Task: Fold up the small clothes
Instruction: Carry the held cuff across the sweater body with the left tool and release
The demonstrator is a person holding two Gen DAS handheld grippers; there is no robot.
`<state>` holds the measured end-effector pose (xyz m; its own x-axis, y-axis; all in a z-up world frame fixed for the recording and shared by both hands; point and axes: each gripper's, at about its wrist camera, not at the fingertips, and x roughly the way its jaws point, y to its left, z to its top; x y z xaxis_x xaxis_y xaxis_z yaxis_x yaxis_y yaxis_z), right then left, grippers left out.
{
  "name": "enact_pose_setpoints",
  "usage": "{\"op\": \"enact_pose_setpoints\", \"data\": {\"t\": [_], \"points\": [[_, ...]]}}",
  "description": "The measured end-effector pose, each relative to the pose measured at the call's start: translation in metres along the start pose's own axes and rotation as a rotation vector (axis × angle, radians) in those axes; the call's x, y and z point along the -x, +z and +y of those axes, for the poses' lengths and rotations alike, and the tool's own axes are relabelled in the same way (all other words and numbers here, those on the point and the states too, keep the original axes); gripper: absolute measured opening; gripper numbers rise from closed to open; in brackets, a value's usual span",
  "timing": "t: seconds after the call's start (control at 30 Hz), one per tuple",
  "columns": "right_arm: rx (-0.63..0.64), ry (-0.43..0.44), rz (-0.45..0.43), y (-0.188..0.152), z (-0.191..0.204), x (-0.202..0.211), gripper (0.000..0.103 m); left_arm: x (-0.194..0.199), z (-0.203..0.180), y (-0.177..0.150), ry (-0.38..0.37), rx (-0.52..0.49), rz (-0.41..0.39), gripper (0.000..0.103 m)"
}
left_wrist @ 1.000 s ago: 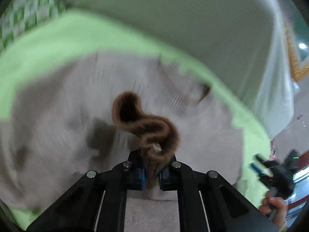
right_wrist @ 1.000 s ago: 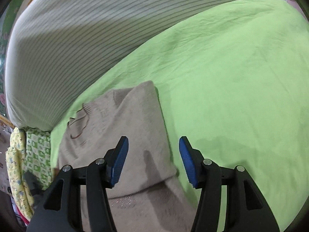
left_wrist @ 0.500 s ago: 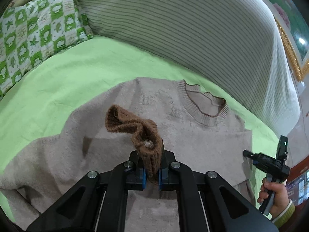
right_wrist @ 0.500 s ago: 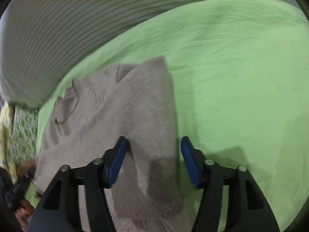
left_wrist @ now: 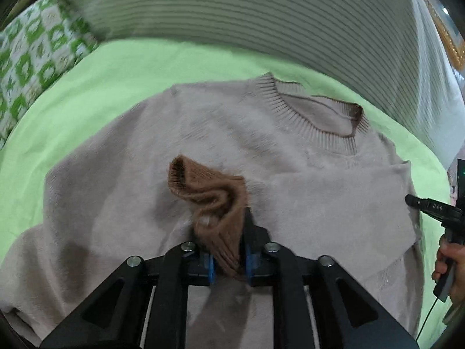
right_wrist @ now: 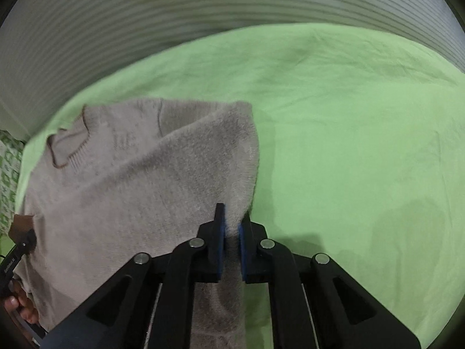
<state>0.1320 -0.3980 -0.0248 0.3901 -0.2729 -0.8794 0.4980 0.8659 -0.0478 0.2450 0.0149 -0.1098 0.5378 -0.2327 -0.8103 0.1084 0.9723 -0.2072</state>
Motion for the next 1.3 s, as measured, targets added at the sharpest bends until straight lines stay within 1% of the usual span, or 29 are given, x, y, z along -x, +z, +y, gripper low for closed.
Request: {"op": "enact_pose_setpoints", "data": {"t": [0.03, 0.07, 0.1, 0.13, 0.17, 0.23, 0.27, 0.3, 0.4, 0.47, 0.5, 0.6, 0.63, 0.67, 0.73, 0.8, 0.87, 0.9, 0.93, 0.97, 1.03, 1.07, 1.1, 1.13, 1.17, 1.2, 1.23, 1.27, 1.3], "points": [[-0.012, -0.022, -0.011, -0.001, 0.002, 0.005, 0.027, 0.006, 0.004, -0.002, -0.005, -0.001, -0.004, 0.021], [-0.022, -0.036, -0.016, -0.002, 0.003, 0.010, 0.033, 0.012, 0.008, -0.004, -0.005, -0.001, -0.008, 0.026], [-0.038, -0.032, -0.031, -0.004, 0.004, 0.017, 0.045, 0.020, 0.012, -0.007, 0.003, 0.004, -0.010, 0.030], [-0.050, -0.011, -0.051, -0.007, 0.005, 0.025, 0.051, 0.026, 0.015, -0.009, 0.006, 0.011, -0.012, 0.031], [-0.064, 0.025, -0.084, -0.011, 0.007, 0.036, 0.051, 0.034, 0.018, -0.012, 0.006, 0.018, -0.015, 0.033], [-0.066, 0.056, -0.118, -0.018, 0.013, 0.052, 0.051, 0.053, 0.029, -0.018, 0.009, 0.044, -0.028, 0.038], [-0.059, 0.073, -0.127, -0.022, 0.019, 0.060, 0.051, 0.063, 0.036, -0.023, 0.010, 0.068, -0.031, 0.046], [-0.055, 0.092, -0.134, -0.025, 0.023, 0.067, 0.051, 0.074, 0.043, -0.027, 0.005, 0.104, -0.032, 0.050], [-0.039, 0.151, -0.149, -0.043, 0.045, 0.085, 0.051, 0.098, 0.065, -0.049, -0.053, 0.250, -0.015, 0.054], [-0.031, 0.184, -0.148, -0.055, 0.059, 0.094, 0.051, 0.108, 0.078, -0.069, -0.078, 0.341, 0.007, 0.057], [-0.029, 0.201, -0.143, -0.062, 0.065, 0.097, 0.051, 0.112, 0.083, -0.079, -0.085, 0.382, 0.012, 0.057], [-0.025, 0.239, -0.099, -0.083, 0.086, 0.097, 0.051, 0.124, 0.102, -0.103, -0.033, 0.491, 0.024, 0.057], [-0.020, 0.246, -0.081, -0.089, 0.094, 0.097, 0.051, 0.131, 0.108, -0.109, -0.024, 0.512, 0.019, 0.057], [-0.018, 0.253, -0.069, -0.093, 0.100, 0.093, 0.051, 0.137, 0.112, -0.113, -0.010, 0.515, 0.014, 0.057], [-0.011, 0.265, -0.051, -0.105, 0.107, 0.094, 0.051, 0.153, 0.119, -0.119, 0.039, 0.482, -0.001, 0.059], [-0.002, 0.266, -0.038, -0.114, 0.114, 0.091, 0.051, 0.168, 0.128, -0.125, 0.093, 0.439, -0.001, 0.075], [-0.012, 0.270, -0.022, -0.120, 0.118, 0.087, 0.051, 0.174, 0.135, -0.131, 0.155, 0.417, 0.016, 0.077], [-0.015, 0.272, -0.015, -0.123, 0.118, 0.087, 0.051, 0.175, 0.140, -0.136, 0.190, 0.405, 0.040, 0.077], [-0.019, 0.271, -0.009, -0.126, 0.120, 0.087, 0.051, 0.173, 0.144, -0.138, 0.209, 0.403, 0.061, 0.077], [-0.022, 0.272, -0.007, -0.128, 0.122, 0.088, 0.051, 0.169, 0.149, -0.141, 0.218, 0.409, 0.082, 0.078], [-0.029, 0.279, -0.007, -0.131, 0.125, 0.089, 0.051, 0.150, 0.155, -0.147, 0.209, 0.414, 0.159, 0.079], [-0.027, 0.279, -0.007, -0.132, 0.128, 0.089, 0.051, 0.141, 0.158, -0.150, 0.203, 0.421, 0.195, 0.079], [-0.023, 0.281, -0.009, -0.133, 0.130, 0.091, 0.051, 0.136, 0.160, -0.152, 0.190, 0.424, 0.205, 0.072], [-0.020, 0.285, -0.010, -0.133, 0.132, 0.092, 0.051, 0.130, 0.163, -0.153, 0.169, 0.427, 0.213, 0.063], [-0.020, 0.290, -0.011, -0.134, 0.133, 0.093, 0.051, 0.127, 0.165, -0.153, 0.140, 0.430, 0.215, 0.038], [-0.018, 0.292, -0.013, -0.135, 0.134, 0.094, 0.051, 0.125, 0.165, -0.153, 0.098, 0.429, 0.215, 0.022], [-0.016, 0.293, -0.015, -0.136, 0.135, 0.096, 0.051, 0.127, 0.164, -0.150, 0.082, 0.420, 0.203, 0.017], [-0.016, 0.294, -0.020, -0.136, 0.134, 0.097, 0.051, 0.131, 0.161, -0.145, 0.074, 0.405, 0.180, 0.010], [-0.018, 0.294, -0.025, -0.136, 0.133, 0.098, 0.051, 0.139, 0.157, -0.138, 0.056, 0.389, 0.147, 0.009]]}}
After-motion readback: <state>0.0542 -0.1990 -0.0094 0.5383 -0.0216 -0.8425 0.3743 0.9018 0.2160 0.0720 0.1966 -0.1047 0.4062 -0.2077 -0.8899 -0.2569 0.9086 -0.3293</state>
